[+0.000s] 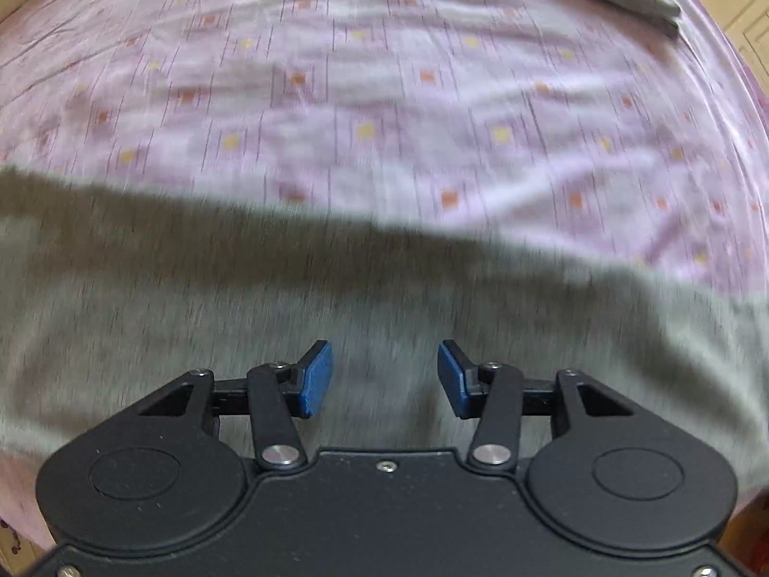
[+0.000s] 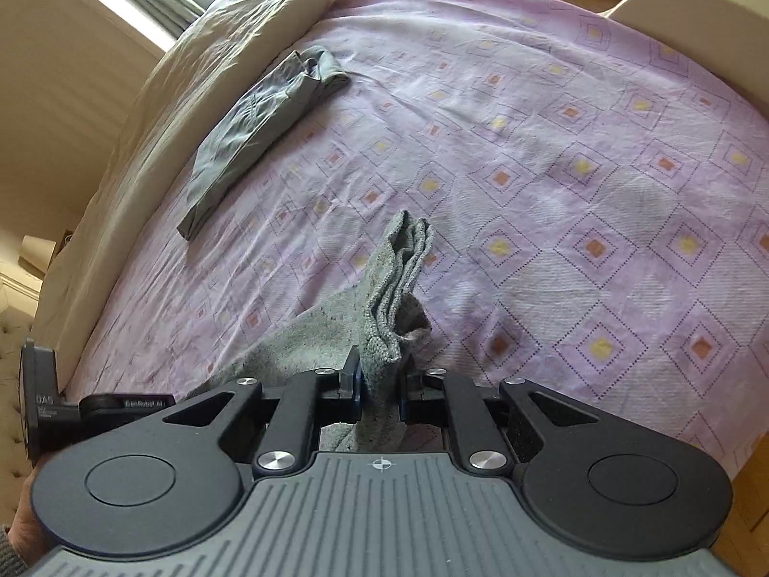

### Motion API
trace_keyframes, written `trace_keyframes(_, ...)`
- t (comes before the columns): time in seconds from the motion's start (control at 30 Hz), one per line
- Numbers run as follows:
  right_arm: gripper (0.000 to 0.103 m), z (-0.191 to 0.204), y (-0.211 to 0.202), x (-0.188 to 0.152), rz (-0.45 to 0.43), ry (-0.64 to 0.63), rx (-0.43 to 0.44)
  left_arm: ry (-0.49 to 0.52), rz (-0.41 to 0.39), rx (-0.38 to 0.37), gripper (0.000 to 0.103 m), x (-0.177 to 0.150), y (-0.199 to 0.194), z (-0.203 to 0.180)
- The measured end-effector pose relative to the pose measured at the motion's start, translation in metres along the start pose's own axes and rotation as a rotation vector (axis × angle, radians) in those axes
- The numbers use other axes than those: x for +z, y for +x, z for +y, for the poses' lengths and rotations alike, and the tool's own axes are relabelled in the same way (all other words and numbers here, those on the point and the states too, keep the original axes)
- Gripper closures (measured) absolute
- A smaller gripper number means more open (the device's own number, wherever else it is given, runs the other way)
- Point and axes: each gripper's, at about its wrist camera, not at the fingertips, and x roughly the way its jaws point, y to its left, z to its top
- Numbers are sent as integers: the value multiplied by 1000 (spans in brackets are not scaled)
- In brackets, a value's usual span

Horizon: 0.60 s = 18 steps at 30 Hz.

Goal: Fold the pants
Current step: 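Lift the cuff with the right gripper and fold it over toward the waistband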

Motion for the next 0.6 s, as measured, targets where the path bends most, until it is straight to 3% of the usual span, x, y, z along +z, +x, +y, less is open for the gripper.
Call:
trace_keyframes(0.17,90,9,-4,-1,-13,-34,-12,58,28,12,48,-47,7,8)
trace_keyframes(0.3,90,19,-7,-5,-35,-50,-37,171,26,5,48,-52,3,0)
trace_keyframes(0.47,90,45,-17,-14,-87,-86,-76,105,4,-67,48,-43,-10,37)
trace_keyframes(0.6,90,91,-30,-27,-138,-185,-98,75,-6,-96,48,-38,-21,86)
